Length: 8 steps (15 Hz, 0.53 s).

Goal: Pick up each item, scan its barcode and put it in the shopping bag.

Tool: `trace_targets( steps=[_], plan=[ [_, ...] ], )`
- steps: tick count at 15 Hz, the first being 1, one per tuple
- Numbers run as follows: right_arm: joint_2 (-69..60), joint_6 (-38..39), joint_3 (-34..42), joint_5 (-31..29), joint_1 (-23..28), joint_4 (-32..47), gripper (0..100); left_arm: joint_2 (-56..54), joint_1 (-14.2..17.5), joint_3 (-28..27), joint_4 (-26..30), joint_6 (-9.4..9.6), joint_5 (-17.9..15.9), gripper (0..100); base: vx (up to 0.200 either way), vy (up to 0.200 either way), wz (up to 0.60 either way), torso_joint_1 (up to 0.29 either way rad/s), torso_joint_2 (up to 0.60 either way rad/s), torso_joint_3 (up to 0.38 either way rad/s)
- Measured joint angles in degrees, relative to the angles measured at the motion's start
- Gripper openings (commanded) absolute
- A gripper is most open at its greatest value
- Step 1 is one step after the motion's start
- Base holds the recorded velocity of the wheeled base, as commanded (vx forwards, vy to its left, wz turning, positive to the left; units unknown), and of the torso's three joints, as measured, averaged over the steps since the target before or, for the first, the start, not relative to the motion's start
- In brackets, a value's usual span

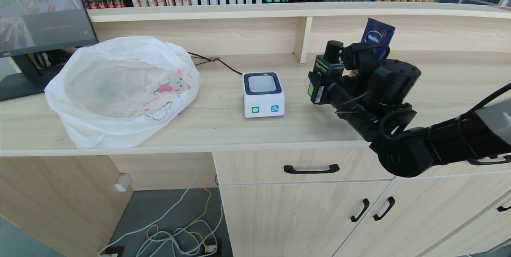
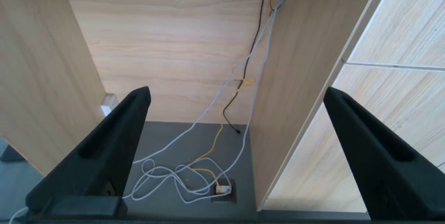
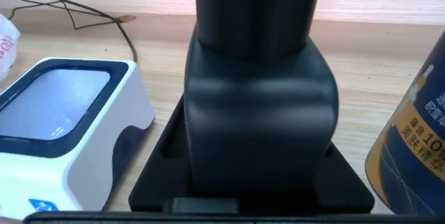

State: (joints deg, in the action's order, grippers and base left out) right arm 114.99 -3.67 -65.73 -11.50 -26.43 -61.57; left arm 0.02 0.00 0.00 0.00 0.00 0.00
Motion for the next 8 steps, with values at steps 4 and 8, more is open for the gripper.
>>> trace_targets(
  steps=[4, 8],
  plan=[
    [-6.53, -0.93, 9.78, -1.26, -2.56, -0.96, 0, 0.0, 0.0, 0.0, 0.0, 0.0, 0.02, 100, 0.0, 0.0, 0.0, 0.0, 0.0, 0.0],
    [-14.09, -2.01, 20.42, -3.67, -6.75, -4.36, 0, 0.0, 0.0, 0.0, 0.0, 0.0, 0.0, 100, 0.0, 0.0, 0.0, 0.0, 0.0, 0.0]
  ],
)
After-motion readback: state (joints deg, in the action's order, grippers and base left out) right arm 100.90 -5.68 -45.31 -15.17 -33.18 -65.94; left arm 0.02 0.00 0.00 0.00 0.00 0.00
